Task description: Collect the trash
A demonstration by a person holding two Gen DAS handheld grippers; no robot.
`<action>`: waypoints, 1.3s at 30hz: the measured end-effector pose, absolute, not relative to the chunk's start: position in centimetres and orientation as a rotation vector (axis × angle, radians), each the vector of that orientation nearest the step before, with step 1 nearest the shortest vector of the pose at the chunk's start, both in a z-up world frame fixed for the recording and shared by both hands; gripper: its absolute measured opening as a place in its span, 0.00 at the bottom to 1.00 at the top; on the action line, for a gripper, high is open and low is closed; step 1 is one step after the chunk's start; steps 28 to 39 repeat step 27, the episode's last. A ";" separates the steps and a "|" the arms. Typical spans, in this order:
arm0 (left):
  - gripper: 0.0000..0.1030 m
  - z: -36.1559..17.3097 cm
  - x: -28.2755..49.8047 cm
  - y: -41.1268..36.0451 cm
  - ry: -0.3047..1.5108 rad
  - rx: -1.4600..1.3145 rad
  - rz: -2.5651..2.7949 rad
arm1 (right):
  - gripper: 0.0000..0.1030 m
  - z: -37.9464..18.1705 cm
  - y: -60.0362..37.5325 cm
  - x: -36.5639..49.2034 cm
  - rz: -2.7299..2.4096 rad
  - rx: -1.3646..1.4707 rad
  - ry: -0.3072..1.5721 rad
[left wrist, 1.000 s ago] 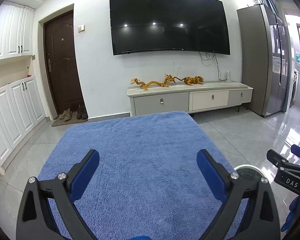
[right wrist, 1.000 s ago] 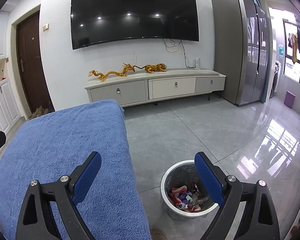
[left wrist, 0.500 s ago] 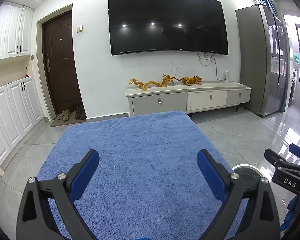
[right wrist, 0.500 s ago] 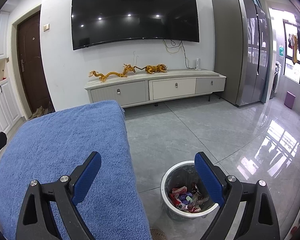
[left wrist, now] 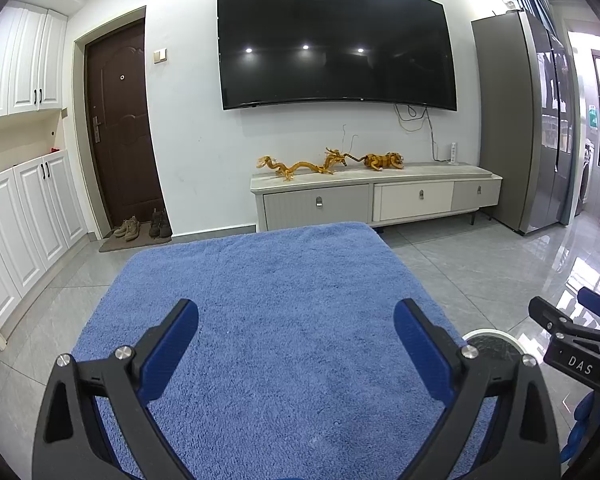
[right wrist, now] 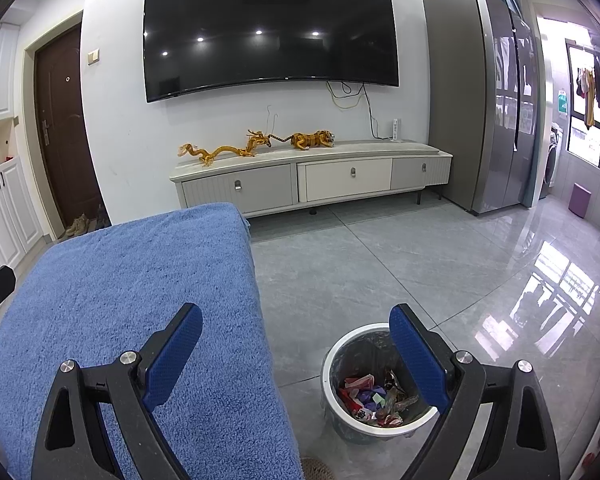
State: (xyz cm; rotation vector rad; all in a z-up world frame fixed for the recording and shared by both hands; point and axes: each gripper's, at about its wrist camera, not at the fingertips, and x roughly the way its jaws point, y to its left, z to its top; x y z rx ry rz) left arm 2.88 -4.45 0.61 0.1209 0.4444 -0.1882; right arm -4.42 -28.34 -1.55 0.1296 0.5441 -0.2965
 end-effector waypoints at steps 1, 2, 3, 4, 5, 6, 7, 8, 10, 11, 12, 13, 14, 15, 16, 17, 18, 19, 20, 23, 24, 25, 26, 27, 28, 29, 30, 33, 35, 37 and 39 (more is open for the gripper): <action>0.96 0.6 2.9 -4.4 0.445 0.121 -0.188 | 0.92 -1.6 -28.3 -4.4 -0.297 0.130 0.544; 0.96 0.6 2.9 -4.3 0.444 0.121 -0.188 | 0.92 -1.6 -28.3 -4.4 -0.297 0.129 0.544; 0.96 0.6 2.9 -4.4 0.445 0.121 -0.189 | 0.92 -1.6 -28.3 -4.4 -0.297 0.130 0.544; 0.96 0.6 2.9 -4.3 0.445 0.121 -0.190 | 0.92 -1.5 -28.3 -4.4 -0.296 0.130 0.543; 0.96 0.5 2.9 -4.3 0.445 0.122 -0.191 | 0.92 -1.5 -28.3 -4.4 -0.296 0.130 0.544; 0.96 0.5 2.9 -4.3 0.446 0.123 -0.193 | 0.92 -1.5 -28.3 -4.4 -0.297 0.129 0.544; 0.96 0.5 2.9 -4.3 0.448 0.123 -0.194 | 0.92 -1.5 -28.3 -4.3 -0.297 0.130 0.544; 0.96 0.5 2.9 -4.4 0.450 0.123 -0.195 | 0.92 -1.5 -28.3 -4.4 -0.297 0.130 0.543; 0.96 0.5 2.9 -4.3 0.453 0.122 -0.196 | 0.92 -1.5 -28.3 -4.4 -0.297 0.130 0.543; 0.96 0.5 2.9 -4.3 0.454 0.122 -0.197 | 0.92 -1.5 -28.3 -4.4 -0.297 0.130 0.543; 0.96 0.4 2.9 -4.3 0.454 0.121 -0.196 | 0.92 -1.5 -28.3 -4.4 -0.297 0.130 0.544; 0.96 0.4 2.9 -4.3 0.454 0.122 -0.197 | 0.92 -1.5 -28.3 -4.4 -0.297 0.130 0.543; 0.96 0.4 2.9 -4.3 0.454 0.122 -0.197 | 0.92 -1.6 -28.3 -4.4 -0.297 0.130 0.543; 0.96 0.4 2.9 -4.3 0.454 0.122 -0.197 | 0.92 -1.6 -28.3 -4.4 -0.297 0.130 0.544; 0.96 0.5 2.9 -4.2 0.455 0.122 -0.198 | 0.92 -1.6 -28.3 -4.4 -0.297 0.130 0.544; 0.96 0.5 2.9 -4.3 0.455 0.122 -0.199 | 0.92 -1.6 -28.3 -4.4 -0.297 0.130 0.543; 0.96 0.5 2.9 -4.2 0.455 0.122 -0.199 | 0.92 -1.6 -28.3 -4.4 -0.297 0.130 0.543; 0.96 0.4 2.9 -4.2 0.455 0.122 -0.199 | 0.92 -1.6 -28.3 -4.4 -0.297 0.131 0.544; 0.96 0.4 3.0 -4.2 0.455 0.123 -0.200 | 0.92 -1.5 -28.3 -4.4 -0.297 0.131 0.543; 0.96 0.4 3.0 -4.1 0.457 0.123 -0.203 | 0.92 -1.5 -28.3 -4.4 -0.297 0.132 0.543; 0.96 0.4 3.1 -4.1 0.458 0.122 -0.204 | 0.92 -1.5 -28.2 -4.4 -0.298 0.132 0.542; 0.96 0.4 3.2 -4.1 0.459 0.122 -0.205 | 0.92 -1.5 -28.3 -4.4 -0.298 0.132 0.543; 0.96 0.4 3.2 -4.0 0.461 0.122 -0.206 | 0.92 -1.5 -28.3 -4.4 -0.298 0.132 0.543; 0.96 0.4 3.2 -4.0 0.462 0.121 -0.207 | 0.92 -1.5 -28.3 -4.4 -0.298 0.132 0.543; 0.96 0.4 3.2 -4.0 0.462 0.121 -0.207 | 0.92 -1.5 -28.3 -4.4 -0.298 0.132 0.543; 0.96 0.4 3.2 -4.0 0.462 0.121 -0.207 | 0.92 -1.5 -28.3 -4.4 -0.298 0.132 0.543; 0.96 0.4 3.2 -4.0 0.462 0.121 -0.207 | 0.92 -1.5 -28.3 -4.4 -0.298 0.132 0.543; 0.96 0.4 3.2 -4.0 0.462 0.121 -0.207 | 0.92 -1.5 -28.3 -4.4 -0.298 0.132 0.543; 0.96 0.4 3.2 -4.0 0.462 0.121 -0.207 | 0.92 -1.5 -28.3 -4.4 -0.298 0.132 0.543; 0.96 0.4 3.2 -4.0 0.462 0.121 -0.207 | 0.92 -1.5 -28.3 -4.4 -0.298 0.132 0.543; 0.96 0.4 3.2 -4.0 0.462 0.121 -0.207 | 0.92 -1.5 -28.3 -4.4 -0.298 0.132 0.543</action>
